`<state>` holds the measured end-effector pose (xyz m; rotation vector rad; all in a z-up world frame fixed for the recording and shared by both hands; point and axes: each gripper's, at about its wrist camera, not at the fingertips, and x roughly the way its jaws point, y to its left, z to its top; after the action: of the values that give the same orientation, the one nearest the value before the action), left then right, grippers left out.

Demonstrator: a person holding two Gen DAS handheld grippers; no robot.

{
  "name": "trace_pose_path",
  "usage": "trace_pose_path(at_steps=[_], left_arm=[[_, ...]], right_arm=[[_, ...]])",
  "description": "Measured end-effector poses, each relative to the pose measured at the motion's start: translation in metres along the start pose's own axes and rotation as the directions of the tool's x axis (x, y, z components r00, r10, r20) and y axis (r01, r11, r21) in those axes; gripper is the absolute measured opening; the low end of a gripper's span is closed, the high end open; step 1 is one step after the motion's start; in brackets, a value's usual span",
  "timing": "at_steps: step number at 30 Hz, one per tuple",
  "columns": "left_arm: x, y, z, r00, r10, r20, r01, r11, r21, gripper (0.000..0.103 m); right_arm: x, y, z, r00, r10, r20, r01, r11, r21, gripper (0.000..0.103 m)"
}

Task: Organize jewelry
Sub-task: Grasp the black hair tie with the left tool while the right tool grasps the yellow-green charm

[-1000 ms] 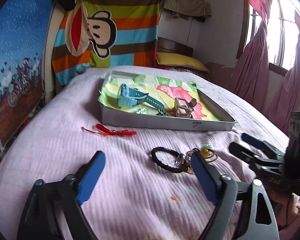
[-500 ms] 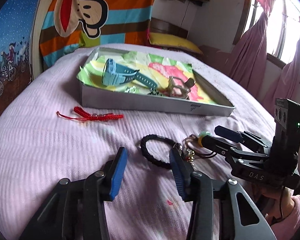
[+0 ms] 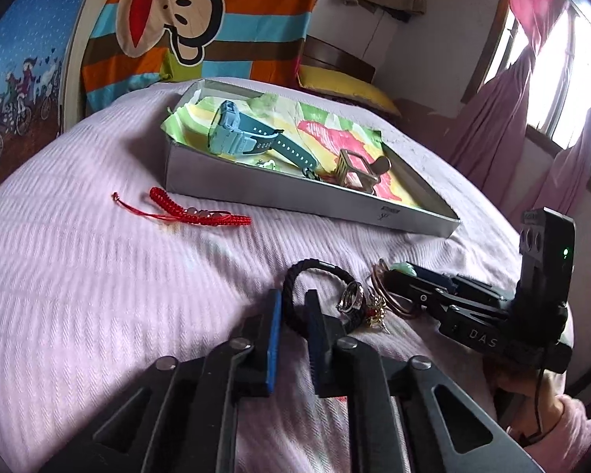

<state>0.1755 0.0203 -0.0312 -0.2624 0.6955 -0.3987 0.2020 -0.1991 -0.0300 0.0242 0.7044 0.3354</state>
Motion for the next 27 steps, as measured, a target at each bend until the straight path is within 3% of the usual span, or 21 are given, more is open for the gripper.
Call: trace_pose_path(at_steps=[9, 16, 27], left_arm=[[-0.007, -0.001, -0.004, 0.998, 0.002, 0.057, -0.002, 1.000, -0.003, 0.006], [-0.028, 0.001, -0.002, 0.989, -0.002, 0.146, 0.008, 0.999, -0.039, 0.006], [-0.040, -0.006, 0.010, 0.978, -0.002, 0.209, 0.012, 0.999, -0.045, 0.006]], right_arm=[[-0.016, -0.003, -0.006, 0.996, 0.007, 0.089, -0.008, 1.000, 0.012, 0.025], [-0.029, -0.011, -0.008, 0.987, 0.027, 0.160, -0.034, 0.999, 0.040, 0.025], [-0.044, -0.013, -0.009, 0.971, 0.043, 0.236, -0.055, 0.997, 0.046, 0.025]])
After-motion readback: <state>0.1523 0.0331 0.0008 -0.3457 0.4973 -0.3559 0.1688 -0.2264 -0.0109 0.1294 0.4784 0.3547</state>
